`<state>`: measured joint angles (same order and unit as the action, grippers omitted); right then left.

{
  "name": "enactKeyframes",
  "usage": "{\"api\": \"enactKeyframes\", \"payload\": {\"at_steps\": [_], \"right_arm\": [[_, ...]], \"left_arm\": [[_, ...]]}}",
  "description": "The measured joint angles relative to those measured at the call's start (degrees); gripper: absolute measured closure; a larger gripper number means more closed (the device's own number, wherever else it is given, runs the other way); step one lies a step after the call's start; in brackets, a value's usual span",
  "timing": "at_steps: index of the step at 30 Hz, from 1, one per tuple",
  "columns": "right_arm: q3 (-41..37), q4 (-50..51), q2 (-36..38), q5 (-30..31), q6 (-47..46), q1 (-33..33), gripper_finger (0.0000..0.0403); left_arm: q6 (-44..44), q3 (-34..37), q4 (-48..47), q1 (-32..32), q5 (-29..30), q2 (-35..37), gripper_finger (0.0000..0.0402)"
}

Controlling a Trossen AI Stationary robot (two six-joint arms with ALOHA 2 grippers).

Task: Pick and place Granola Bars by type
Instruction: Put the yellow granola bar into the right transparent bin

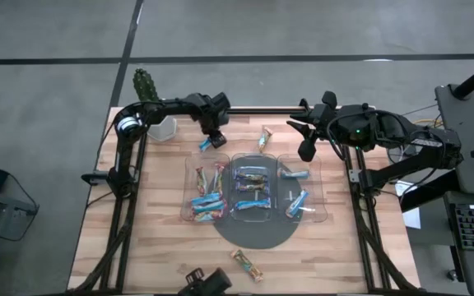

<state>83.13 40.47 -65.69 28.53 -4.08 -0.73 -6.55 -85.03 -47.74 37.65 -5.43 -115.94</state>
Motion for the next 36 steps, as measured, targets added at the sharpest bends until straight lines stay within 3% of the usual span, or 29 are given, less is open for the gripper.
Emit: {"api": "enactKeyframes", "payload": {"at_steps": [10,19,23,29,36], "right_arm": [[0.0,0.0,0.0,0.0,0.0,0.0,0.0335],[0.0,0.0,0.0,0.0,0.2,0.0,0.0335],[0.0,-0.1,0.0,0.0,1.1,0.0,0.0335],[0.0,-4.6,2.2,-0.3,2.4,0.0,0.0335],[1.8,-5.9,11.4,-9.7,2.3,0.0,0.0337]], "left_arm": [[-0.5,-10.5,-7.1,0.0,-1.0,0.0,0.0305],[2.1,-25.5,-14.3,-2.1,-13.8,0.0,0.0305],[2.6,-30.3,-14.2,-5.6,-16.6,0.0,0.0305],[2.1,-33.2,-10.7,-12.2,-18.5,0.0,0.0305],[3.5,-33.0,-5.4,-15.9,-20.4,0.0,0.0305]]}}
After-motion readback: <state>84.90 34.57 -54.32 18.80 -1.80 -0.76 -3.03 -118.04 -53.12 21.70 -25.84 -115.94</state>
